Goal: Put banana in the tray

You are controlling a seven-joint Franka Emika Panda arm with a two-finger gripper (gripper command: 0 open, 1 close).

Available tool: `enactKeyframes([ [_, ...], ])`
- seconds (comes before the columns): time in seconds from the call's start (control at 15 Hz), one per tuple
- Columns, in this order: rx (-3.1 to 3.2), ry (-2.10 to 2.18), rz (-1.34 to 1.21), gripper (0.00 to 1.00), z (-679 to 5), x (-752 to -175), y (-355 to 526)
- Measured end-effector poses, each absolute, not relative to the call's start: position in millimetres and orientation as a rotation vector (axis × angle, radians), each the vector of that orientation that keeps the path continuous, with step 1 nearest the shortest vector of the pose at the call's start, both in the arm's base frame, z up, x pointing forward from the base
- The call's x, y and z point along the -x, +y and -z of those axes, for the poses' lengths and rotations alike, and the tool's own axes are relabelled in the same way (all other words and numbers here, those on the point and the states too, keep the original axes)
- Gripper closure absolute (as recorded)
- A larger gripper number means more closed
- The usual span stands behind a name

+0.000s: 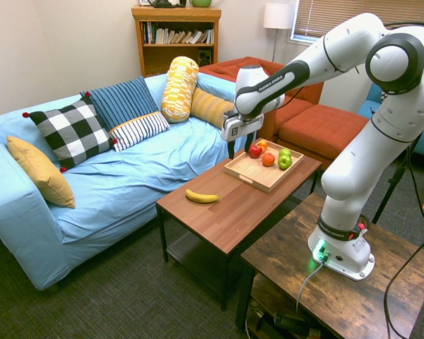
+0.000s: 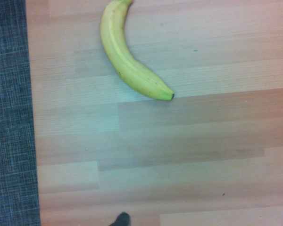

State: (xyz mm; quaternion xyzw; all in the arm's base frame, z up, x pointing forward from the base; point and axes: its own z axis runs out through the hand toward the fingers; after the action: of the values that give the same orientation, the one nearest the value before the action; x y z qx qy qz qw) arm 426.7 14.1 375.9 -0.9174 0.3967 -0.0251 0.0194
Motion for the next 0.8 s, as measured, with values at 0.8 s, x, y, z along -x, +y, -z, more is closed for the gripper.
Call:
enactKeyframes([
  [0.8, 2.949, 1.090, 0.168, 0.00, -253.4, -507.5, 102.5],
])
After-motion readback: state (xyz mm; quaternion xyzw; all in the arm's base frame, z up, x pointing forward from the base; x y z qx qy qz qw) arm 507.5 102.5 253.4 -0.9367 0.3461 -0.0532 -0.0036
